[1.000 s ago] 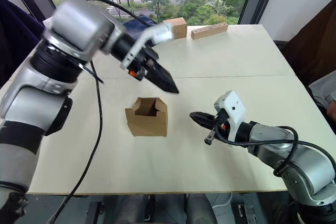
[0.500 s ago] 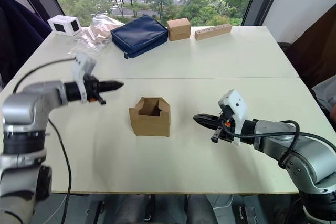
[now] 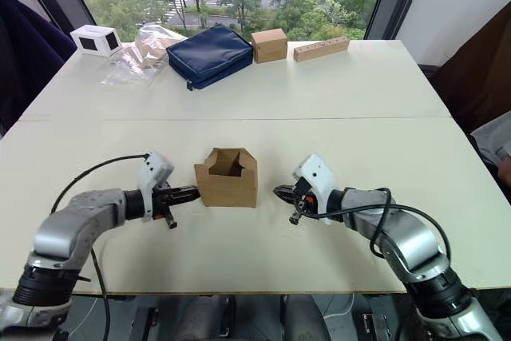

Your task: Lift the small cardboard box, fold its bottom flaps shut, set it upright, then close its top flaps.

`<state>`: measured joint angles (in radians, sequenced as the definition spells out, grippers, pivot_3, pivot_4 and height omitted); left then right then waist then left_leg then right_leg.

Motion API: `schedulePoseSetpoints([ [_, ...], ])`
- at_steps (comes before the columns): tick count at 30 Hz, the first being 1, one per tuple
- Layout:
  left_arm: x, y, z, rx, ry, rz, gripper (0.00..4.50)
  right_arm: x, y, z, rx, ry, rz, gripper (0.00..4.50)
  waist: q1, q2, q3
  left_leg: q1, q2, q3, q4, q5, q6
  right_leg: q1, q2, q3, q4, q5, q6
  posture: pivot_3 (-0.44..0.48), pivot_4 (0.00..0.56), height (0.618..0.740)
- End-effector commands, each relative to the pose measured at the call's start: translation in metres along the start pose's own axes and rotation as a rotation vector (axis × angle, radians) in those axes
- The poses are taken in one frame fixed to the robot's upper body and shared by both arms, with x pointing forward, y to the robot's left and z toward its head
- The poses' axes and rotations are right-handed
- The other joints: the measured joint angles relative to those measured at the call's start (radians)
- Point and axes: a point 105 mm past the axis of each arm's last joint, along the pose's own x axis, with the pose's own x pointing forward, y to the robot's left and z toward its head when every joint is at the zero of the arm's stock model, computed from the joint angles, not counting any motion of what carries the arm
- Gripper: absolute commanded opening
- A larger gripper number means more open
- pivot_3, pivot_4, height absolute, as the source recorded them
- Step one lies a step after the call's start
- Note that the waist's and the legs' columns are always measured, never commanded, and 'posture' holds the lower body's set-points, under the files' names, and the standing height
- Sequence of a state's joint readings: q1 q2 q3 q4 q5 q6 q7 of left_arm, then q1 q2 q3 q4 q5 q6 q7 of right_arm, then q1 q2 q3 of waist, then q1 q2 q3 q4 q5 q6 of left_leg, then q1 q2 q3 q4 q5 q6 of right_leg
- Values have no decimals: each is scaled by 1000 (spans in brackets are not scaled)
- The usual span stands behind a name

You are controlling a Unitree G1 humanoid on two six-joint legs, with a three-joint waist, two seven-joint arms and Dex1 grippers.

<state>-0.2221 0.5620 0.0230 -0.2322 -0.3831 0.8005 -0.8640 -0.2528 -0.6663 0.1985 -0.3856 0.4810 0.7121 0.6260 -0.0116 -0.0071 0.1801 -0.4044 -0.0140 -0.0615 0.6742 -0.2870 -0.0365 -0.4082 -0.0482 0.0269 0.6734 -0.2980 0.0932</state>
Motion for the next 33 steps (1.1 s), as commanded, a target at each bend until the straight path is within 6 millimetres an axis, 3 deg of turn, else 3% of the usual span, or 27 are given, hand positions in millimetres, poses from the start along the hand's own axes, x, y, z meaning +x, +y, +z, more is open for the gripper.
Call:
schedulePoseSetpoints([
  [1, 1, -3, 3, 13, -23, 1, 26, 5, 2, 10, -40, -43, 18, 0, 0, 0, 0, 0, 0, 0, 0, 0, 0, 0, 0, 0, 0, 0, 0, 0, 150, 740],
  [9, 5, -21, -3, 14, 7, -77, 26, 11, 16, 7, -37, -34, 117, 0, 0, 0, 0, 0, 0, 0, 0, 0, 0, 0, 0, 0, 0, 0, 0, 0, 150, 740],
  [16, 4, -24, -4, 6, 9, -82, 26, 8, 19, 5, -31, -32, 102, 0, -1, 0, 0, 0, 0, 0, 0, 0, 0, 0, 0, 0, 0, 0, 0, 0, 150, 740],
  [20, -7, -23, 0, 16, 14, -80, 26, -5, -1, 18, 2, -123, 9, 0, -2, 0, 0, 0, 0, 0, 0, 0, 0, 0, 0, 0, 0, 0, 0, 0, 150, 740],
  [24, -25, -10, 12, 35, 14, -73, 26, -23, -9, 29, 12, -154, 15, 0, -1, 0, 0, 0, 0, 0, 0, 0, 0, 0, 0, 0, 0, 0, 0, 0, 150, 740],
  [27, -31, -3, 33, 48, -23, -84, 26, -33, -15, 40, -19, -166, 7, 0, 0, 0, 0, 1, 0, 0, 0, 0, 0, 1, 0, -1, 0, 0, 0, 0, 150, 740],
  [30, -29, -3, 65, 84, -98, -128, 26, -37, -20, 62, -51, -205, 19, 0, 0, 0, 0, 0, -1, 0, 0, 0, 0, 1, 0, -1, 0, 0, 0, 0, 150, 740],
  [33, -20, -10, 75, 111, -105, -180, 26, -29, -17, 75, -65, -239, 62, 0, -4, 0, 0, 1, -1, 0, 0, 0, 0, 1, 1, -1, 0, 0, 0, 0, 150, 740],
])
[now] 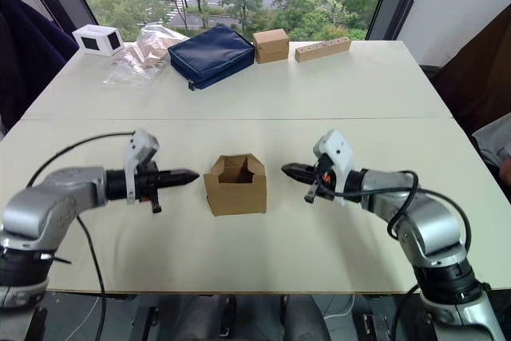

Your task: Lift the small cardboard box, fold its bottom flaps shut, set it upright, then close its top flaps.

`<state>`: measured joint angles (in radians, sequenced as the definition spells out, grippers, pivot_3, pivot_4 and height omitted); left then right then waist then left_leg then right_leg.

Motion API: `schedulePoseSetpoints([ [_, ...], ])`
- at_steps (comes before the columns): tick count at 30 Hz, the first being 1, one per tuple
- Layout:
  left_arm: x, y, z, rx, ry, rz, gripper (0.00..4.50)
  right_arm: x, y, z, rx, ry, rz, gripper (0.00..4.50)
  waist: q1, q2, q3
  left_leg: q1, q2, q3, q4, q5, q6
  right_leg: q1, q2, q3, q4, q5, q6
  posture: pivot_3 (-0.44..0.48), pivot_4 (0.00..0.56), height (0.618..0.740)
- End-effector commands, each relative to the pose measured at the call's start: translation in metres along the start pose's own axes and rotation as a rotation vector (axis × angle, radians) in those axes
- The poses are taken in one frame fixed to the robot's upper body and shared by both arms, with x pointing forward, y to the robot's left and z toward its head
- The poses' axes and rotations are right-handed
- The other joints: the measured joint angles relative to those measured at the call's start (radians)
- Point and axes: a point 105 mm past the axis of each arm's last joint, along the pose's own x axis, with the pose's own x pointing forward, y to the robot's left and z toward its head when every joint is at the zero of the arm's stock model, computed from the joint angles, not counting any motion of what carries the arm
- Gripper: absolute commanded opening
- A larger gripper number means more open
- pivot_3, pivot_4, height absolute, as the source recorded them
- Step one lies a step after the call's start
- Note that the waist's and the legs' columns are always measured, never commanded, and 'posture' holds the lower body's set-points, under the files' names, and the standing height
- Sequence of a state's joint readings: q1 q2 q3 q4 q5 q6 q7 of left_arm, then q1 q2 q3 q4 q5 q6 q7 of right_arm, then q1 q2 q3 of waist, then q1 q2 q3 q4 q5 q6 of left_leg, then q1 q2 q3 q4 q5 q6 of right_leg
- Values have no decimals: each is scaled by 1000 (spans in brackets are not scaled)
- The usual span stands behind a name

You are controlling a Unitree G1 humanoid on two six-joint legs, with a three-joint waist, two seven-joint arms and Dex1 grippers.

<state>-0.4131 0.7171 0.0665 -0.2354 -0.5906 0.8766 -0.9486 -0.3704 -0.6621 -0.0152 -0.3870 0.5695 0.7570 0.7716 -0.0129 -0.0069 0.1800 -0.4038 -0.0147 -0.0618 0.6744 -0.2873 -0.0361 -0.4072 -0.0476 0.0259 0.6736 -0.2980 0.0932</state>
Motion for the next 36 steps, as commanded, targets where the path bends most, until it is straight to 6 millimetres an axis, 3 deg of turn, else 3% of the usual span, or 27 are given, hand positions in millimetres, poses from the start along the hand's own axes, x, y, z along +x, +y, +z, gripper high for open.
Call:
schedulePoseSetpoints([
  [1, 8, -7, 9, 20, -22, -65, 26, 8, 7, 17, -25, -55, 58, 0, -3, 0, 0, 0, 0, 0, 0, 0, 1, 0, 0, 0, 0, 0, 0, 0, 150, 740],
  [10, 26, -15, 5, 48, 6, -125, 26, 33, 24, 8, -33, -12, 162, 0, -2, 0, 0, 0, 1, 0, -1, 0, 1, -1, 1, 0, 0, 0, 0, 0, 150, 740],
  [22, 35, -16, -7, 72, 51, -115, 26, 48, 21, -8, -96, 90, 177, 0, -1, 0, 0, 0, 0, 0, 0, 0, 1, 0, 1, 0, 0, 0, 0, 0, 150, 740],
  [36, 35, -14, -13, 43, 35, -92, 26, 46, 22, -10, -121, 102, 185, 0, -1, 0, 0, 0, 0, 0, 0, 0, 1, 0, 0, 0, 0, 0, 0, 0, 150, 740],
])
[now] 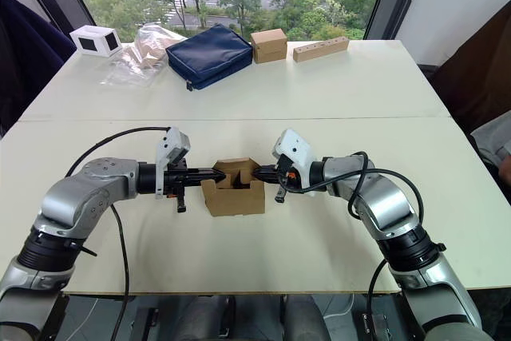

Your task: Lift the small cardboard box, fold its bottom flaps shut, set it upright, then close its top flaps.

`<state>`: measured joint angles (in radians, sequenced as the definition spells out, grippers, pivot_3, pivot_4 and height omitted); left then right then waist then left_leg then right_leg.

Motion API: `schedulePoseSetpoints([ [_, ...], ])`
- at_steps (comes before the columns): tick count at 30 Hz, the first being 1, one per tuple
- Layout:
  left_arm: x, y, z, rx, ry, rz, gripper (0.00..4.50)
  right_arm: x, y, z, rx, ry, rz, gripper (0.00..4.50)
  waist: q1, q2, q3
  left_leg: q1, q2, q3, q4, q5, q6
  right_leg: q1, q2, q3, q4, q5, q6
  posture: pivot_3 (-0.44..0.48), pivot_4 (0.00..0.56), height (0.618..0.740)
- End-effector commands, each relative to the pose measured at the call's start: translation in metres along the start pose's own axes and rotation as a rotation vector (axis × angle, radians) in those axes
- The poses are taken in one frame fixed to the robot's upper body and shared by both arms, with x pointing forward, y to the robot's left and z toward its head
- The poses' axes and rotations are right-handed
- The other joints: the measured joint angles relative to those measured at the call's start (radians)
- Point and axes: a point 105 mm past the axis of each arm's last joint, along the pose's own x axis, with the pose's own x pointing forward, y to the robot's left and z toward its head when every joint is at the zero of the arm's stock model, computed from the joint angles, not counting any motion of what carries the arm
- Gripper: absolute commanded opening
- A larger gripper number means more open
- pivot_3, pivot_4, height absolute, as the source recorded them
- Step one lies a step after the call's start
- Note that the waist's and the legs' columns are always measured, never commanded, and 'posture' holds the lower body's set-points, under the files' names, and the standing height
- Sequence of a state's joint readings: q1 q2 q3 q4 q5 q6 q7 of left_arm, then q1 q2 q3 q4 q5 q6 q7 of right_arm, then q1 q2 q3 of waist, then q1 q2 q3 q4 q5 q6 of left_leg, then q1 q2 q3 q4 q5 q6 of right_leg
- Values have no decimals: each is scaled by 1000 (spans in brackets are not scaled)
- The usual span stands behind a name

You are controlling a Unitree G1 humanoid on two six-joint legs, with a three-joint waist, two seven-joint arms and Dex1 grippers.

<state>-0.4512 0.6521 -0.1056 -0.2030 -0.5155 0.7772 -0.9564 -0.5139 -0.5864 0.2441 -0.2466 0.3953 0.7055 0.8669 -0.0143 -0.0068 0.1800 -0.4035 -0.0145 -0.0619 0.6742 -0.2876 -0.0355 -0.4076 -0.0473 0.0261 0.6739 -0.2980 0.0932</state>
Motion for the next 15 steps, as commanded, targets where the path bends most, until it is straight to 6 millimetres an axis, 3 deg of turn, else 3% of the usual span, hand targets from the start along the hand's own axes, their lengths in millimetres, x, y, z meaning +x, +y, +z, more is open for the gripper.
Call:
schedulePoseSetpoints([
  [1, -3, 3, 1, -31, -23, 15, 26, -5, 1, 10, -52, -22, -1, 0, 0, 0, 0, 0, 0, 0, 0, 0, 0, 0, 0, 0, 0, 0, 0, 0, 150, 740],
  [6, -25, 9, 43, -139, -222, -31, 26, -23, -2, 38, -52, -131, -24, 0, 0, 0, 0, -1, 0, -1, 1, 0, 0, -1, 0, 0, 0, 0, 0, 0, 150, 740],
  [11, -36, 34, 42, -165, -245, 57, 26, -46, -4, 59, -40, -216, -69, 0, 0, 0, 0, -1, 0, -1, 1, 0, 0, -1, 0, 0, 0, 0, 0, 0, 150, 740],
  [15, -36, 57, 34, -111, -229, 152, 26, -62, 10, 73, -42, -248, -56, 0, 2, 0, 0, -2, 0, -1, 1, 0, 0, -1, 0, 0, 0, 0, 0, 0, 150, 740],
])
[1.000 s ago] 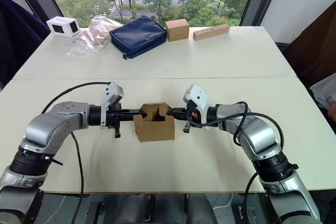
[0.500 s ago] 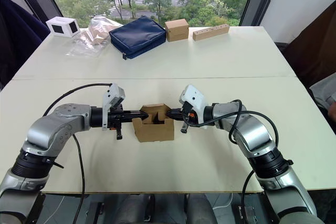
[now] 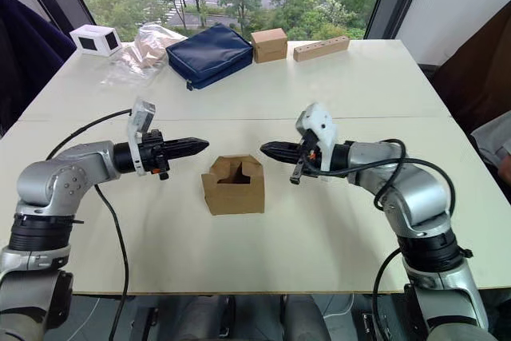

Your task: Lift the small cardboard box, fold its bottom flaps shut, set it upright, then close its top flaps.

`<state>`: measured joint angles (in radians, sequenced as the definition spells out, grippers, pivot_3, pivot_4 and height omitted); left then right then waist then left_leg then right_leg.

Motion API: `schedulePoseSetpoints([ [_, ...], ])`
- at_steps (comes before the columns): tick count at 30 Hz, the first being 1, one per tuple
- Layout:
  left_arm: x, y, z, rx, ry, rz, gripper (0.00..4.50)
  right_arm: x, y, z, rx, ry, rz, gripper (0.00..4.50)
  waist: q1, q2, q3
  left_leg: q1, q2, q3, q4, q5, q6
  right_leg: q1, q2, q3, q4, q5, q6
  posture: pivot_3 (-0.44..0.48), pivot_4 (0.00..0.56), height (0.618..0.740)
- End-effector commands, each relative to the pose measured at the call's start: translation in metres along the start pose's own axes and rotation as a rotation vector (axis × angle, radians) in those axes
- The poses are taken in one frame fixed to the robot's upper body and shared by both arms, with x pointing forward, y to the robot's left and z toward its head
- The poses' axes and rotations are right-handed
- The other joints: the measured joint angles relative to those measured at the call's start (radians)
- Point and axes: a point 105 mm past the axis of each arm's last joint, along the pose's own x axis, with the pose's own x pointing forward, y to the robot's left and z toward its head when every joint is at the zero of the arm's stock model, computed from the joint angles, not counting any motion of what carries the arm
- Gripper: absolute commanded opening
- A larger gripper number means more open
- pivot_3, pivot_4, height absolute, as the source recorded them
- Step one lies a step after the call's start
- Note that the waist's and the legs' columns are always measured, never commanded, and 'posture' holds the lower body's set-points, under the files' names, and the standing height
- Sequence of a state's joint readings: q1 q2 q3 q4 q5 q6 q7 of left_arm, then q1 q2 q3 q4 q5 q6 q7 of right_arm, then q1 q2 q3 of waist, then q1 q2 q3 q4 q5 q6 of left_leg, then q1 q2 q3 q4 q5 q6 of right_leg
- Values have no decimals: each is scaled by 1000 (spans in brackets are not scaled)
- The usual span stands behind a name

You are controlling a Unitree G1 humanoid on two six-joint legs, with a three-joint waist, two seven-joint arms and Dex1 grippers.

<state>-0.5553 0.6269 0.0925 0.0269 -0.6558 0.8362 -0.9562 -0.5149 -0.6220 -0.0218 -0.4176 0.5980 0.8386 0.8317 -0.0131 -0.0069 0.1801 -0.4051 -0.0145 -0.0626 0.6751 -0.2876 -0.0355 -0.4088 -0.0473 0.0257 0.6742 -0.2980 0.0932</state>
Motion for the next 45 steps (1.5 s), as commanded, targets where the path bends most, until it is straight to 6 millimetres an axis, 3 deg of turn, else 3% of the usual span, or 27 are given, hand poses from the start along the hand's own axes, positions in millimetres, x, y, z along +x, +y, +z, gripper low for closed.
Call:
schedulePoseSetpoints([
  [1, 0, 17, 7, 99, -12, 61, 26, -13, 20, 24, -39, -48, 41, 0, 1, 0, 0, 0, 0, 0, 0, 0, 0, 0, 0, 0, 0, 0, 0, 0, 150, 740],
  [4, 6, 26, -1, 139, 4, 63, 26, -11, 41, 20, -45, -2, 107, 0, 2, 0, 0, 0, 0, 0, 0, 0, 0, 0, 0, 0, 0, 0, 0, 0, 150, 740],
  [6, 15, 32, -16, 136, 66, 39, 26, -5, 62, 14, -54, 30, 172, 0, 3, 0, 0, 0, -1, 0, 0, 0, 0, 0, -1, 0, 0, 0, 0, 0, 150, 740],
  [9, 23, 34, -32, 123, 141, -21, 26, 4, 75, 5, -67, 67, 198, 0, 0, 0, 0, 0, -1, 0, 0, 0, 0, 0, 0, 0, 0, 0, 0, 0, 150, 740],
  [16, 36, 32, -47, 96, 204, -108, 26, 21, 71, -19, -46, 122, 146, 0, -3, 0, 0, -1, -1, 0, 1, 0, 0, 0, 0, 0, 0, 0, 0, 0, 150, 740],
  [33, 42, 21, -55, 120, 195, -148, 26, 48, 47, -36, -18, 140, 88, 0, -3, 0, 0, -1, -1, 0, 2, 0, 1, 0, 0, 0, 1, 0, 0, 0, 150, 740],
  [45, 44, 26, -51, 124, 146, -102, 26, 43, 70, -33, -8, 120, 213, 0, -2, 0, 0, -1, -2, -1, 2, 0, 1, 0, -1, -1, 1, 0, 0, 0, 150, 740],
])
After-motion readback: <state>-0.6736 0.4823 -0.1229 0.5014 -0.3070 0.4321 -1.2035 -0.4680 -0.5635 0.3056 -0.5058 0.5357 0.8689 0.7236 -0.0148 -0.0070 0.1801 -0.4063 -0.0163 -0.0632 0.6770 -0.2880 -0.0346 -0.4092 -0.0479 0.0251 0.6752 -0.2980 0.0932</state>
